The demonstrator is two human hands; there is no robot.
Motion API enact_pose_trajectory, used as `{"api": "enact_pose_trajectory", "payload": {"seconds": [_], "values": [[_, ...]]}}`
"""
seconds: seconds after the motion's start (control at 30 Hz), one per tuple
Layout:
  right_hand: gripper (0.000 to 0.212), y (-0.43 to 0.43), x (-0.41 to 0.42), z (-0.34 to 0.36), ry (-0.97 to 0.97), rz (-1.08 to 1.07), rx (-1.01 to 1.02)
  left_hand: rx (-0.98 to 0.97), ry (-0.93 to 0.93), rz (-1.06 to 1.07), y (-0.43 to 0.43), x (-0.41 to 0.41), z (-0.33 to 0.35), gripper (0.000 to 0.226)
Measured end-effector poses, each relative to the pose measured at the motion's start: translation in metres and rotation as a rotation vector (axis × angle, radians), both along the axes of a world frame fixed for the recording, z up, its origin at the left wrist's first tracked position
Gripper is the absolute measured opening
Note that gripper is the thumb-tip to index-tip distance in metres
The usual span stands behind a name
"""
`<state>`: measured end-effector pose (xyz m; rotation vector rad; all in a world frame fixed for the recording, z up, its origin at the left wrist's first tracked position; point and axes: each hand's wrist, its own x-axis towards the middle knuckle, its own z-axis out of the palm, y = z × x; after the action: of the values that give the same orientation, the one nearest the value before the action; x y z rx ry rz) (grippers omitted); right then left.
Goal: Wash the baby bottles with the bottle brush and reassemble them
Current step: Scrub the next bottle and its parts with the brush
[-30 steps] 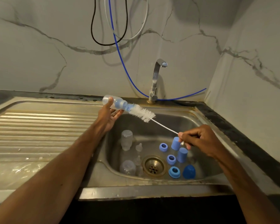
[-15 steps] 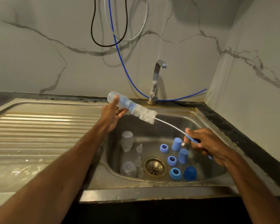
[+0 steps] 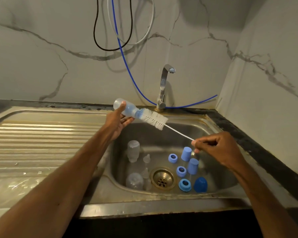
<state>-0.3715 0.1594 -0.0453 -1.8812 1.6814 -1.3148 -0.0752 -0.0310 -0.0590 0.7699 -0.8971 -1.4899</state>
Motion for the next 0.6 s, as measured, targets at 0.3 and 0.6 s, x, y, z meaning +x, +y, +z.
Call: {"api": "enact_pose_trajectory", "payload": {"seconds": [0.3,0.6], "values": [[0.049,0.004,0.002,0.005,-0.027,0.046,0.336,-0.024,0.092,0.151,0.001,0.006,0.008,0.028],[0.041,0.002,0.005,0.002,-0.042,-0.011,0.362,0.078,0.137,0.296,-0.011,0.029,-0.001,0.049]]}}
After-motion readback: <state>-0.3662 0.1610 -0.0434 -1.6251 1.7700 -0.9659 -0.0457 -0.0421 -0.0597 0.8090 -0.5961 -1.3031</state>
